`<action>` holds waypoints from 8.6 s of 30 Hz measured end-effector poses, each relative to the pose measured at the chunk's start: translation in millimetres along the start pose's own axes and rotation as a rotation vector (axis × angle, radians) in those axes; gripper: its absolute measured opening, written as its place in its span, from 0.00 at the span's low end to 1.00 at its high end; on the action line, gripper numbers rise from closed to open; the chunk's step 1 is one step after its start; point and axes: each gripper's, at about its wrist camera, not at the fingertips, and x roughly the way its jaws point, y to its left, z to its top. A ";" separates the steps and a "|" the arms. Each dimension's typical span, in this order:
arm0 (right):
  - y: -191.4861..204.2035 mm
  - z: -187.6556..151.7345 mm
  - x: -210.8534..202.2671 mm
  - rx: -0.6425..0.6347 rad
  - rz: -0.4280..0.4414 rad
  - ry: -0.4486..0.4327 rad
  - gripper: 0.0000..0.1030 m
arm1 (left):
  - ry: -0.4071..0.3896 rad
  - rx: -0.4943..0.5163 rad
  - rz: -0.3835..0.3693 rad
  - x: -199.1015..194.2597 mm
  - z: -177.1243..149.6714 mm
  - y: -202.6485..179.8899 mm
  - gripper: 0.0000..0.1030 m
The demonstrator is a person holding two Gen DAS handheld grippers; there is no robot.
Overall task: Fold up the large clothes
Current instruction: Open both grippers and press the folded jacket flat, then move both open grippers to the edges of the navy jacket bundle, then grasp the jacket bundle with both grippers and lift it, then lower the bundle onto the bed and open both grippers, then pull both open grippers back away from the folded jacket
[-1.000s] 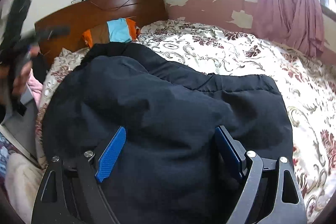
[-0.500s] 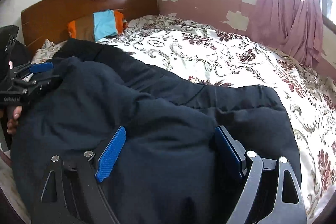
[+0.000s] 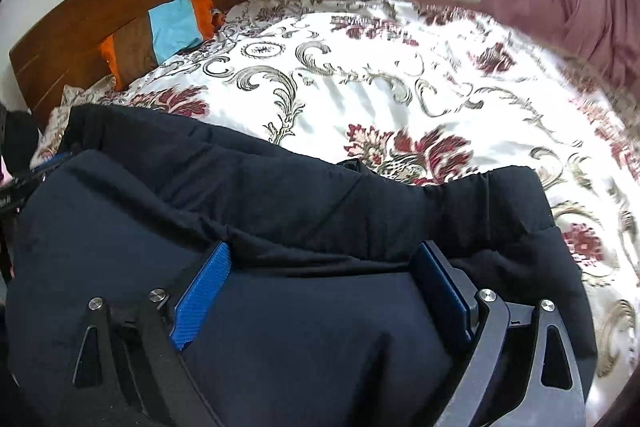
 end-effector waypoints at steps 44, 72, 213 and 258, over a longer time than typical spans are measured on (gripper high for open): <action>7.8 -20.4 -12.3 -0.039 -0.088 -0.110 0.90 | -0.195 -0.234 -0.218 -34.1 -23.0 58.8 1.00; -17.7 -75.2 -148.7 0.040 -0.102 -0.140 0.95 | -0.235 -0.226 0.200 -119.5 -29.4 95.1 1.00; 93.8 -219.5 -354.9 0.097 -0.330 -0.592 0.97 | -0.312 0.000 -0.159 -253.8 -129.1 -37.8 1.00; 168.8 -339.4 -376.6 0.132 -0.255 -0.654 0.97 | -0.346 0.165 0.024 -350.6 -264.9 -50.3 1.00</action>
